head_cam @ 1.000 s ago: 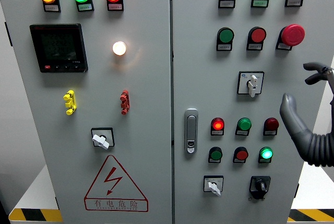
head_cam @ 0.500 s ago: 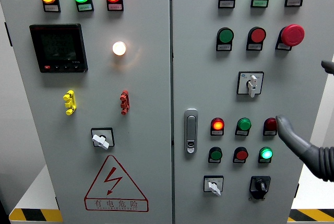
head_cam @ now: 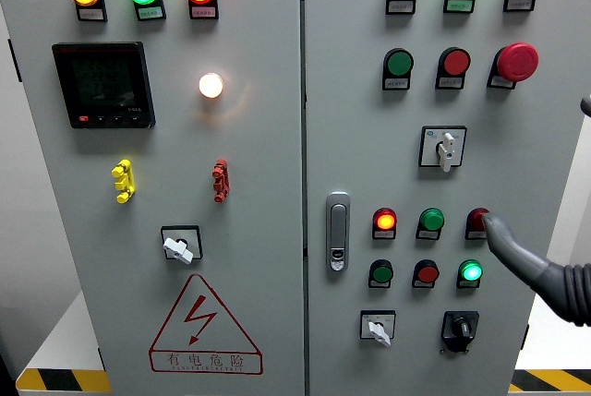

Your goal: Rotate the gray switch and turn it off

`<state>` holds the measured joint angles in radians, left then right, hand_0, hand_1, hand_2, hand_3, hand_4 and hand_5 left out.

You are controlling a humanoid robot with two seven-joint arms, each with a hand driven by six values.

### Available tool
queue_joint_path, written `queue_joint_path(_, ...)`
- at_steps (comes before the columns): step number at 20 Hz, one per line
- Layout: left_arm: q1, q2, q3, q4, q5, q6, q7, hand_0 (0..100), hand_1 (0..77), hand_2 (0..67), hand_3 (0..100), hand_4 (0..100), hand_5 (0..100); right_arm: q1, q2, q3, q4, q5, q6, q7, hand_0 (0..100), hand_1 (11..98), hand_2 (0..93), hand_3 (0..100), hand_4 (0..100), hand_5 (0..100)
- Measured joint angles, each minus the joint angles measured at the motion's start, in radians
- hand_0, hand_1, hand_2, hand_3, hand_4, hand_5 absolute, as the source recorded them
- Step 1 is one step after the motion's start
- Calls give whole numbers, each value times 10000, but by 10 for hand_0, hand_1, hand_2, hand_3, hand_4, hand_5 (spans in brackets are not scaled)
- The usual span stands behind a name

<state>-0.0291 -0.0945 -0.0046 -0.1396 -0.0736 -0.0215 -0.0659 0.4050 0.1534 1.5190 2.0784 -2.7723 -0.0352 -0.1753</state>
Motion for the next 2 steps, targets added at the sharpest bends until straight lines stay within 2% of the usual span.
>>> queue_joint_path(2,0,-1,0,0,0,0,0,0,0,132,183,96,118,0,0,-3,0,-11,-12,-7,0,454,109,136,121,253)
